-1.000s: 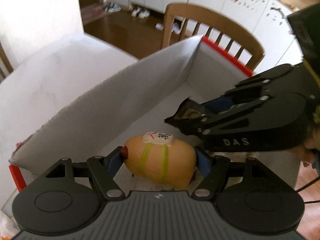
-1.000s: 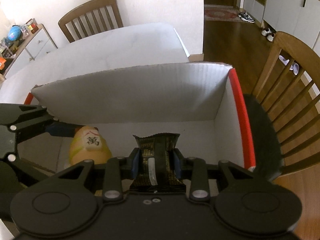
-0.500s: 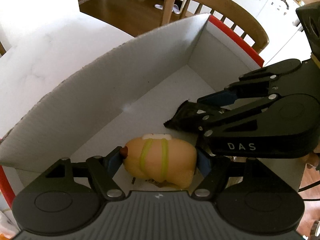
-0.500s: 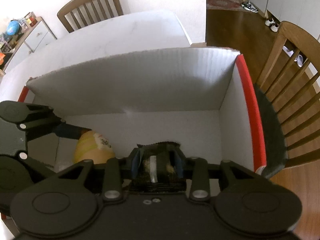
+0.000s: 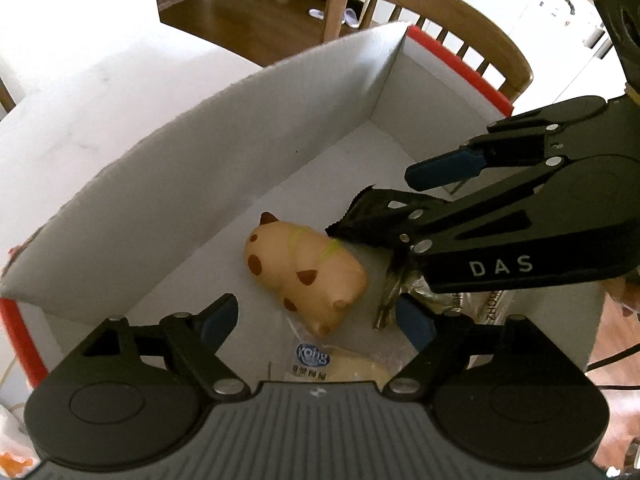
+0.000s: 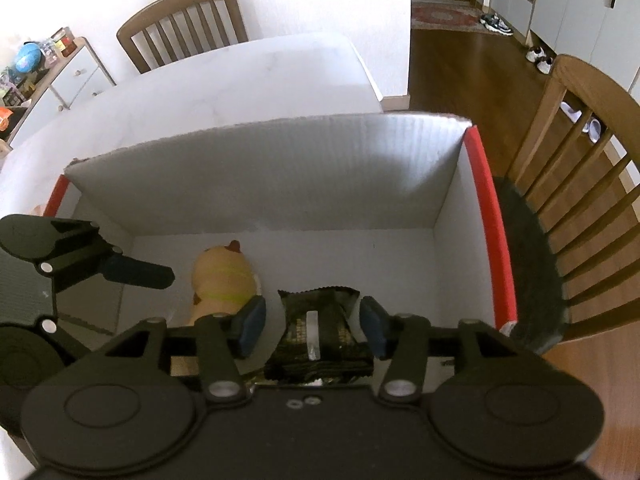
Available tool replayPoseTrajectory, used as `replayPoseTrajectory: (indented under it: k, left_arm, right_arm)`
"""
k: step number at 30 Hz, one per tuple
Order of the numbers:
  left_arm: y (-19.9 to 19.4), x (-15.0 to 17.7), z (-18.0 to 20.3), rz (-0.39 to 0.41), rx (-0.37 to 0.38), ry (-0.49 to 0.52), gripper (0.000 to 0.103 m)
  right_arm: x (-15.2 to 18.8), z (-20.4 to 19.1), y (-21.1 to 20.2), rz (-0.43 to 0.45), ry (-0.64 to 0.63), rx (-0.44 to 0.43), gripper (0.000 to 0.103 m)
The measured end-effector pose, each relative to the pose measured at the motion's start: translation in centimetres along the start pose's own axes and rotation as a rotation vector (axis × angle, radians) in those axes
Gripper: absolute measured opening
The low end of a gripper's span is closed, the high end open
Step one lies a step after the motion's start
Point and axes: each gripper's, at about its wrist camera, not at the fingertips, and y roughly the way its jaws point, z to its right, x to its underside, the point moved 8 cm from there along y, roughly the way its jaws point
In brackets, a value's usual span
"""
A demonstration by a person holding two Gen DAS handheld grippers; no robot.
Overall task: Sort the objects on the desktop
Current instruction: 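Open both grippers to release the toy and snack bar in the box, then withdraw both grippers from the box back toward the placemat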
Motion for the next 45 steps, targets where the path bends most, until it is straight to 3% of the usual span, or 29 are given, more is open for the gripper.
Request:
replayPoseTrajectory:
  k: [5, 20, 35, 41, 45]
  left_arm:
    - [-1.8, 0.0, -0.2, 0.052, -0.013, -0.012, 0.086]
    - [-7.5, 1.7, 1.5, 0.172, 0.039, -0.016, 0.086]
    - [-13.8, 6.0, 0.4, 0.290, 0.066, -0.002, 0.086]
    - [-15.9, 8.6, -1.0, 0.319, 0.044, -0.003, 0.086]
    - [-17.1, 10.7, -1.8, 0.330, 0.029, 0.011, 0.098]
  right_arm:
    - [-0.4, 0.0, -0.9, 0.025, -0.008, -0.004, 0.055]
    - [0.5, -2.4, -5.7, 0.107, -0.049, -0.053, 0.064]
    - [2.8, -7.1, -10.1, 0.172, -0.057, -0.059, 0.071]
    - [3.5, -10.1, -10.7, 0.182, -0.066, -0.058, 0.075]
    - [3.9, -12.2, -10.8, 0.192, -0.073, -0.065, 0.077]
